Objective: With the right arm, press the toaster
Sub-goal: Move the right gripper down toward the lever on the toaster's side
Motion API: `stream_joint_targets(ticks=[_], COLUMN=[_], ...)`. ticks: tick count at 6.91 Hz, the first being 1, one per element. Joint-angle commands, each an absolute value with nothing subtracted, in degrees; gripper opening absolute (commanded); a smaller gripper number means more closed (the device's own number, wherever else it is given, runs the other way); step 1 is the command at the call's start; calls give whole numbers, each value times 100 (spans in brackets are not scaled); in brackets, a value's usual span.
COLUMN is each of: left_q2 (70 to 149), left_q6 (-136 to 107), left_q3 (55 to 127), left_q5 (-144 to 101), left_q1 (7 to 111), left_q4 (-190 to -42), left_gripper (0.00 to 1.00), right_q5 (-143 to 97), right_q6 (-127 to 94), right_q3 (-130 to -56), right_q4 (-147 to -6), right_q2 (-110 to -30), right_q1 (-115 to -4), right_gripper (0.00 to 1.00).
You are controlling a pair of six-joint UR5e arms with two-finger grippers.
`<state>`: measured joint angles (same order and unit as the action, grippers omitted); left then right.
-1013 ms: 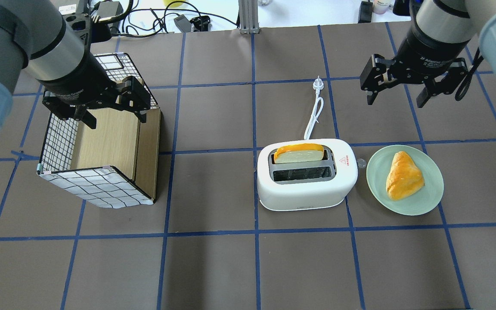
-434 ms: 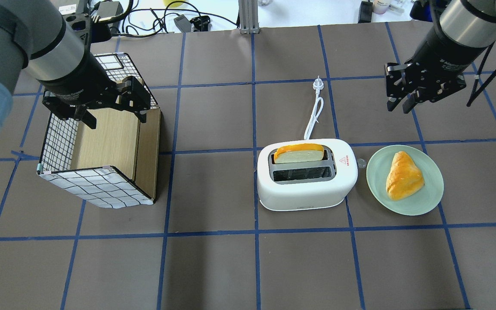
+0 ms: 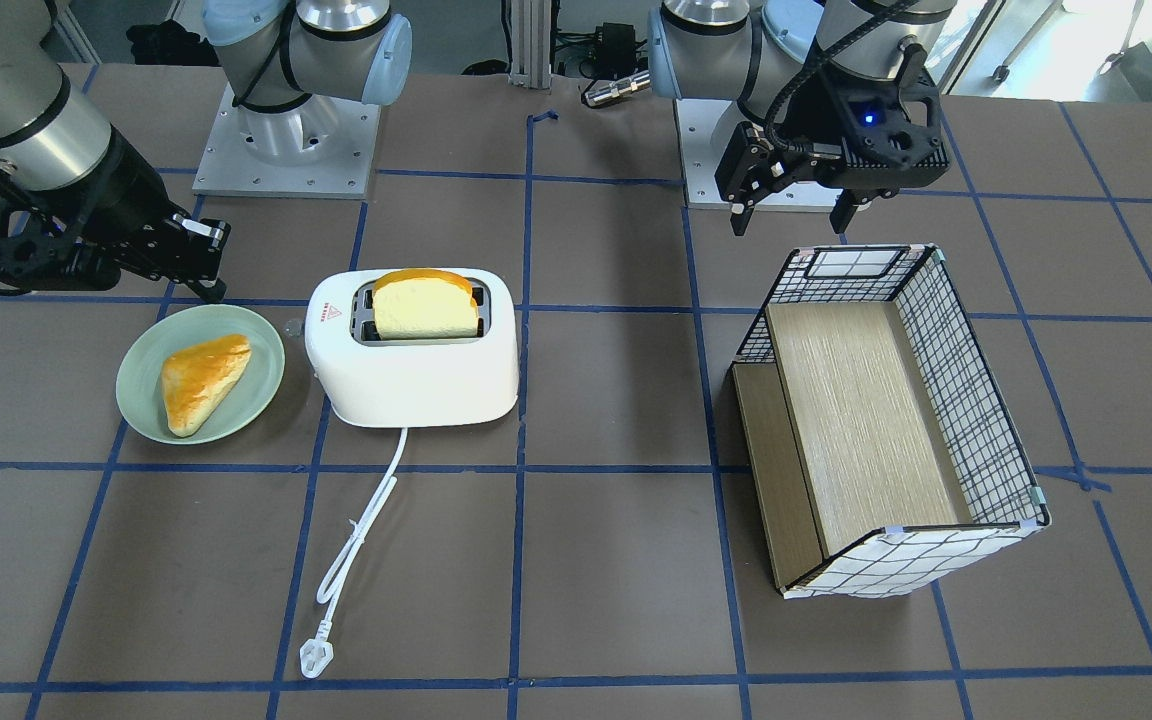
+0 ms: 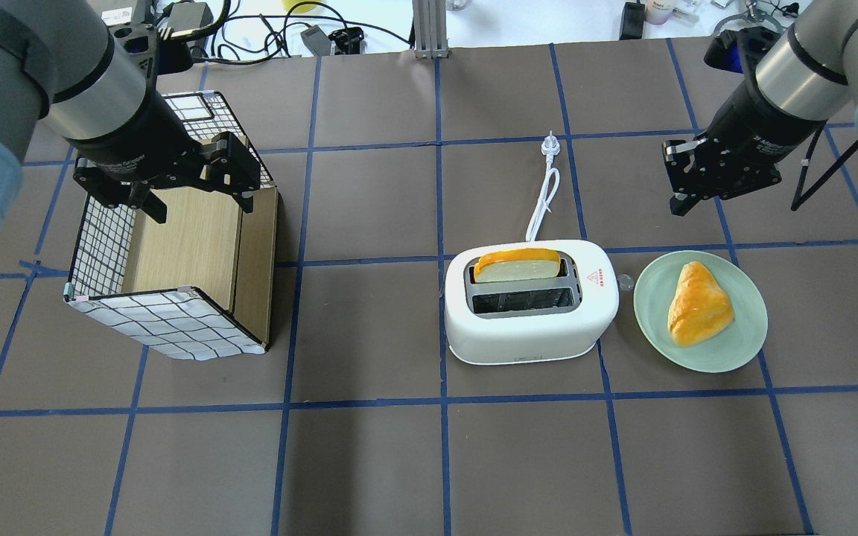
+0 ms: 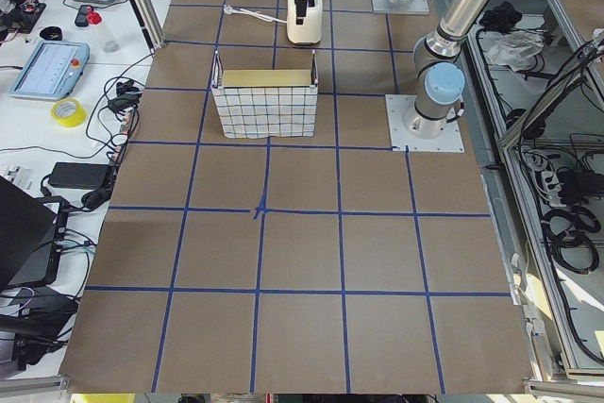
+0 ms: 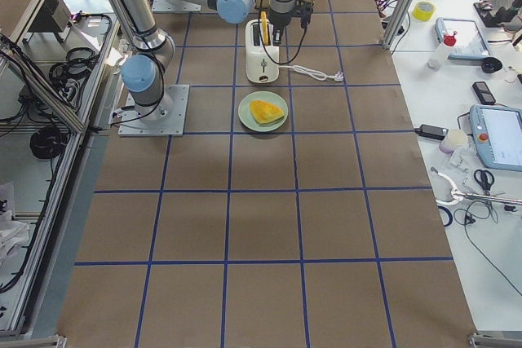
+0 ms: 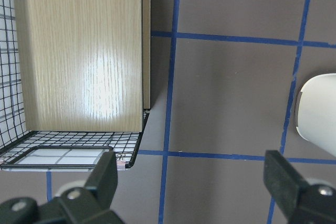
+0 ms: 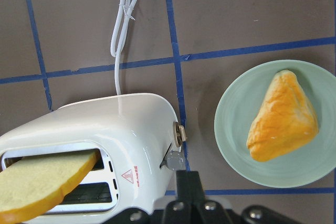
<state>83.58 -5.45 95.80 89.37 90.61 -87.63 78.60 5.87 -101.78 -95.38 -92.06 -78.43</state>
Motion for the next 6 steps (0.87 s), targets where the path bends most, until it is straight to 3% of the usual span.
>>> stream_joint_targets(ticks=[1,6], left_q2=[8358,8358], left_q6=[-545,-545], left_q3=[9580,9580], left_q5=[8938,8938], left_q1=[9062,9062], left_q4=[-8763,-8763], left_gripper=[100,100], right_q5=[7480,6707], right_q6=[694,1098], right_q3=[-10519,-11529], right_q4=[-9598,-10062], right_q2=[-9202,-9202], right_q1=[-7648,-7252], right_gripper=[0,0])
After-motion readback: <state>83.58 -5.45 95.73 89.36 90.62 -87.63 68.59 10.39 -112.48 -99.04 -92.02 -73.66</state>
